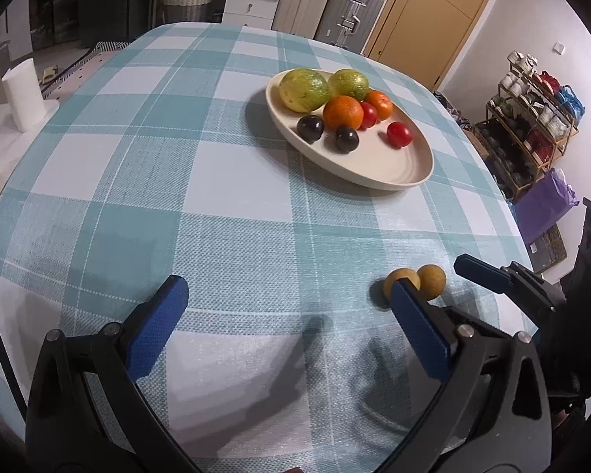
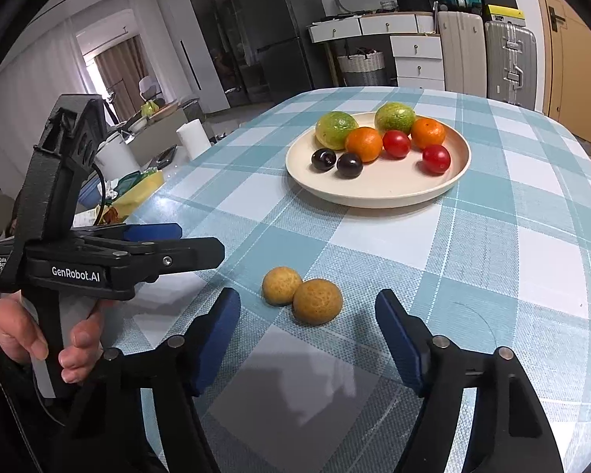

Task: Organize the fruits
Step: 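Grasp a kiwi with the right gripper while the left grasps the other kiwi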

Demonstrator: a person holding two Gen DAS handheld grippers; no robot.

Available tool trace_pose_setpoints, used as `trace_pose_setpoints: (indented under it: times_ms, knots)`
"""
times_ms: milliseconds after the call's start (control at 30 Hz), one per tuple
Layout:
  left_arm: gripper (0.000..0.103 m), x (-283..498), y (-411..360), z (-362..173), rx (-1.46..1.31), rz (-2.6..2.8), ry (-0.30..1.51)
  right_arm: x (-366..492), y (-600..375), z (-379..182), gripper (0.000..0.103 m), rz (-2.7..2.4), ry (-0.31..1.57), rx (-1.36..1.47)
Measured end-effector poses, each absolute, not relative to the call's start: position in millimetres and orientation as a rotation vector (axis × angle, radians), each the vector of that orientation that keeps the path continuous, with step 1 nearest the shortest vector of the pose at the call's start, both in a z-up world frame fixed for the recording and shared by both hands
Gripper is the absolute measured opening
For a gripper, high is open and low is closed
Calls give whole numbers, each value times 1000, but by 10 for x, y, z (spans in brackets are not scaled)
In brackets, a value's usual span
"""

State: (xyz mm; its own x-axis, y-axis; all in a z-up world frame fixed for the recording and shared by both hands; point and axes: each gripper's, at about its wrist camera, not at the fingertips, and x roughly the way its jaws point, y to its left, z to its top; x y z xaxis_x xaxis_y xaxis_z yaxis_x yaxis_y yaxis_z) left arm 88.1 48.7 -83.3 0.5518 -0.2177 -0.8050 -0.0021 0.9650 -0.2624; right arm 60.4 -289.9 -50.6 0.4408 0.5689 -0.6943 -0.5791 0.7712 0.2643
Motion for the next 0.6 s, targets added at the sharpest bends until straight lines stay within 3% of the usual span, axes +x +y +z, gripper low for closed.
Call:
trace_pose_setpoints:
  times_ms: [233, 400, 467, 600]
  knots:
    - [102, 873, 514, -857, -251, -132, 984, 649, -2875, -544, 49, 706, 879, -15]
    - [102, 864, 518, -868, -250, -130, 989, 663, -2852, -572, 40, 715, 892, -17]
    - [102, 865, 518, -866, -248, -129, 990, 677, -2853, -585, 28, 712, 899, -13]
    - [102, 864, 508, -860, -244, -126, 991, 678, -2862, -588, 28, 729, 895, -1]
